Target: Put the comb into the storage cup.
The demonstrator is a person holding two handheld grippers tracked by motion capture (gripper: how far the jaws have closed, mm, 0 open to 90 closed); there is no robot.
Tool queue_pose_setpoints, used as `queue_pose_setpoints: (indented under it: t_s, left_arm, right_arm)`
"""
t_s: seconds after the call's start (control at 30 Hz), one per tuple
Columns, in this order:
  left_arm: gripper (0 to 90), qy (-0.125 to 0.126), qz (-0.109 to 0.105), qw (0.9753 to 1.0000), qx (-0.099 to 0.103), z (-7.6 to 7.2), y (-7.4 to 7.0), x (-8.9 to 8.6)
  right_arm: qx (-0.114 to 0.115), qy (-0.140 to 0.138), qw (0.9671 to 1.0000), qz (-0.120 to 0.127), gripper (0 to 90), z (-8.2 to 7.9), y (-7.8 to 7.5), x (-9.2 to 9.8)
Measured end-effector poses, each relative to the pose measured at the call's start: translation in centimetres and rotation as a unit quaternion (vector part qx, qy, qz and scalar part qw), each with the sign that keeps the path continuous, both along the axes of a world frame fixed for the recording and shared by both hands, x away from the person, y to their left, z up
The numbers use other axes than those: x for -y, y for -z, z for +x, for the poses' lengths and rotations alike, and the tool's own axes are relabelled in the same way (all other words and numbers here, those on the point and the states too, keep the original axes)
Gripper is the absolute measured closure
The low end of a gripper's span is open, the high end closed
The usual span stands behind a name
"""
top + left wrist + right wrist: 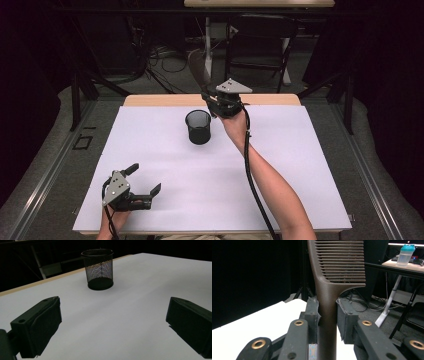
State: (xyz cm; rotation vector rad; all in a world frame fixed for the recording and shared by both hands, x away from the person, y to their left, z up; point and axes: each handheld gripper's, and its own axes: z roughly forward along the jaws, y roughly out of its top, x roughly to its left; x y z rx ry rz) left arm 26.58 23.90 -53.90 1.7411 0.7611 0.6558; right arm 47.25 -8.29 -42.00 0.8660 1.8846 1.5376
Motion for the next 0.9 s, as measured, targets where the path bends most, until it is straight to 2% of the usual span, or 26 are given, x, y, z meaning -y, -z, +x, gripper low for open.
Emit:
queue_pose_setpoints:
  t_s: [0.9]
  left_arm:
    - [0.2, -0.001, 0.000, 1.0000, -0.003, 0.07, 0.07, 0.07]
  right_arm:
    - [0.007, -0.001, 1.0000, 0.007, 72.8, 0.73, 0.09, -0.98]
